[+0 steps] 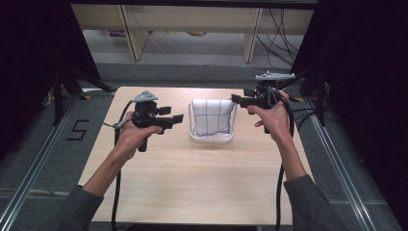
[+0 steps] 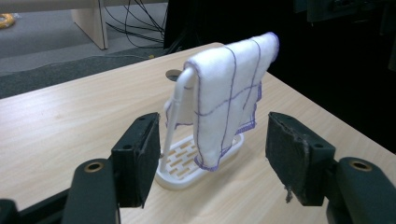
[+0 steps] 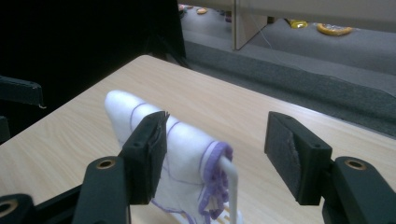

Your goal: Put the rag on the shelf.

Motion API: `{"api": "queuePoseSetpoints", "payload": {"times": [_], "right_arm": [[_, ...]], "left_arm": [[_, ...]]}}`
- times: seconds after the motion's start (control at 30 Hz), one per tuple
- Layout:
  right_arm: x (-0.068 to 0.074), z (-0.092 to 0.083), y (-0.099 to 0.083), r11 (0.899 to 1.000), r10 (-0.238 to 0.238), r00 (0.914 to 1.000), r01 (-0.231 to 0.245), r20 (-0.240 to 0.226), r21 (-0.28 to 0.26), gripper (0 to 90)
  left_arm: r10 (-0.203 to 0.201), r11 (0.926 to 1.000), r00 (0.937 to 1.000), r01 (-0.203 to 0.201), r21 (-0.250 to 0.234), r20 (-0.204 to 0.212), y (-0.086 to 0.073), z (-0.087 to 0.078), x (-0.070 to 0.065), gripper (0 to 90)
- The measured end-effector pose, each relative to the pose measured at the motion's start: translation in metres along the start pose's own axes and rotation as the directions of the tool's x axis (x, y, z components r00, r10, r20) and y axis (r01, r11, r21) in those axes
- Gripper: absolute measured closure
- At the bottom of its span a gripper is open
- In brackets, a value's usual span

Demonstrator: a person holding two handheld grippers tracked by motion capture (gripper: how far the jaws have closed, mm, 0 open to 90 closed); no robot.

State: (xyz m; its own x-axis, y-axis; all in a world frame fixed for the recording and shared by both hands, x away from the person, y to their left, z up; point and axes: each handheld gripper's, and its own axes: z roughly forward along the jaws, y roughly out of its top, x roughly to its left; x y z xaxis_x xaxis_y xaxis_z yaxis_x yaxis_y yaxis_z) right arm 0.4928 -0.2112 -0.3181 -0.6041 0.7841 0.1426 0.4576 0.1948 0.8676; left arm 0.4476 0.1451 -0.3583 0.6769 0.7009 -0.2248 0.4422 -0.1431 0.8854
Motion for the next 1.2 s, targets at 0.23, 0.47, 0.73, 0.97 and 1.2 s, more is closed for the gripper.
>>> {"api": "queuePoseSetpoints", "payload": {"times": [0.23,0.47,0.73,0.97,1.2], "right_arm": [[0.011,-0.005,-0.013,1.0,-0.009,0.9996,0.009,-0.027,-0.001,38.7],[0.018,-0.01,-0.024,1.0,-0.013,0.9992,0.013,-0.039,-0.013,38.0],[0.025,-0.014,-0.044,1.0,-0.004,0.9984,0.003,-0.056,-0.024,37.7],[0.031,-0.011,-0.063,1.0,0.007,0.996,-0.009,-0.089,-0.02,37.0],[0.034,-0.009,-0.083,1.0,0.013,0.9937,-0.013,-0.112,-0.003,36.4]], "left_arm": [[0.002,1.0,0.9996,-0.002,0.008,0.028,-0.019,-0.004,-0.011,33.8],[-0.001,0.9997,0.9986,0.0,0.023,0.053,-0.031,-0.005,-0.019,29.2],[0.027,0.9992,0.9984,-0.028,0.027,0.049,-0.046,-0.006,-0.028,25.2],[0.028,0.999,0.998,-0.03,0.034,0.057,-0.067,-0.007,-0.029,20.2],[0.004,0.999,0.9978,-0.007,0.044,0.067,-0.093,-0.018,-0.032,15.2]]}}
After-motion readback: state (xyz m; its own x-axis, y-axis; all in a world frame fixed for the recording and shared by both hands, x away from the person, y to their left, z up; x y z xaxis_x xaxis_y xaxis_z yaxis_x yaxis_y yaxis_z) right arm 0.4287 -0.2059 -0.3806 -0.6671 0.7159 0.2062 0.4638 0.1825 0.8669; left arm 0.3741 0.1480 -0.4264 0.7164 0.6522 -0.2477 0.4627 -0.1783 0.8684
